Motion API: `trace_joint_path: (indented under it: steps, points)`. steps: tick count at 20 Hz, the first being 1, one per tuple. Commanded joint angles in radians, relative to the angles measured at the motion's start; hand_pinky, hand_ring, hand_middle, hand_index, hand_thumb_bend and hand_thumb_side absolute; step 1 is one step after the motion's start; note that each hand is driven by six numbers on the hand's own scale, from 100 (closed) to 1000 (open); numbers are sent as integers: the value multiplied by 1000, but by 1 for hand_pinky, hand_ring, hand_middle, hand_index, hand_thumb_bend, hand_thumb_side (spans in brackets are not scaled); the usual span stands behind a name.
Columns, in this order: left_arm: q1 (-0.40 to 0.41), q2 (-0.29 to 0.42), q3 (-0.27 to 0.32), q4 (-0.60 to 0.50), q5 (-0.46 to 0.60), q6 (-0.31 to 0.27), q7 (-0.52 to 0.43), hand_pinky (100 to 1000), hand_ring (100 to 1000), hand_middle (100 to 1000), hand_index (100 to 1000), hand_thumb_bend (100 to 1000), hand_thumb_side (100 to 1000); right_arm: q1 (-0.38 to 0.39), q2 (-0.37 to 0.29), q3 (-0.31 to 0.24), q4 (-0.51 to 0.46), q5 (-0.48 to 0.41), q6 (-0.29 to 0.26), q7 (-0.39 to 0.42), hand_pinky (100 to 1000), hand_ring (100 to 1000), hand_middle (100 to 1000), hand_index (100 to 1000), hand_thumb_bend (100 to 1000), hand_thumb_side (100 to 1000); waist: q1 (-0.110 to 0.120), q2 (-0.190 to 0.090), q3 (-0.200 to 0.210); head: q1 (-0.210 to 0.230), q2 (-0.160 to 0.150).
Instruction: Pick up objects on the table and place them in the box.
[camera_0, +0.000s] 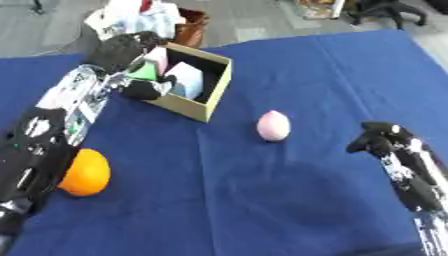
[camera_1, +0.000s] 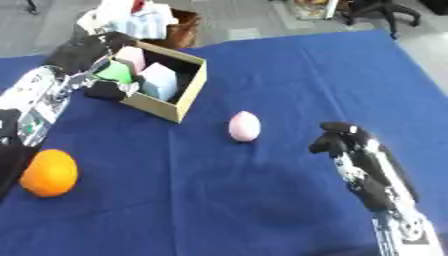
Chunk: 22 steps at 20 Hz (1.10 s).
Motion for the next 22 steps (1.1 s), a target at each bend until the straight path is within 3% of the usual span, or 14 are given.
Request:
trace_joint_path:
  steps: [1, 2, 4, 6, 9, 14, 22]
  points:
    - [13, 98, 1, -144, 112, -45, -63, 841, 811, 808, 933, 180, 376, -5, -14, -6, -9, 1, -1, -1, 626, 595, 543, 757, 100, 470, -1, -32, 3, -4, -8]
    - [29, 128, 0, -193, 159, -58, -94, 834, 797, 799, 929, 166, 306, -5, -15, -6, -9, 2, -1, -1, 627, 595, 543, 757, 100, 470, 0, -32, 4, -5, -8]
    - [69, 194, 1, -288, 263, -83, -154, 828, 779, 786, 925, 137, 267, -4, -18, -8, -9, 3, -1, -3, 626, 595, 543, 757, 100, 470, 2, -33, 8, -8, -8]
    - [119, 257, 6, -372, 369, -107, -208, 826, 766, 773, 925, 100, 266, -4, -19, -10, -9, 4, -1, -4, 627, 595, 543, 757, 100, 470, 5, -34, 12, -9, -8]
    - [195, 347, 22, -472, 473, -129, -283, 821, 767, 776, 918, 150, 272, -3, -21, -10, -10, 5, -1, -5, 627, 595, 543, 757, 100, 470, 6, -36, 23, -12, -8]
    - [304, 424, 45, -561, 516, -144, -351, 821, 771, 781, 918, 165, 293, -4, -23, -11, -10, 6, -1, -6, 627, 595, 543, 757, 100, 470, 4, -36, 34, -16, -5]
    - [408, 472, 29, -570, 503, -168, -442, 828, 783, 804, 923, 208, 412, -4, -26, -12, -10, 8, -1, -6, 627, 595, 542, 758, 100, 470, 8, -34, 37, -19, -1]
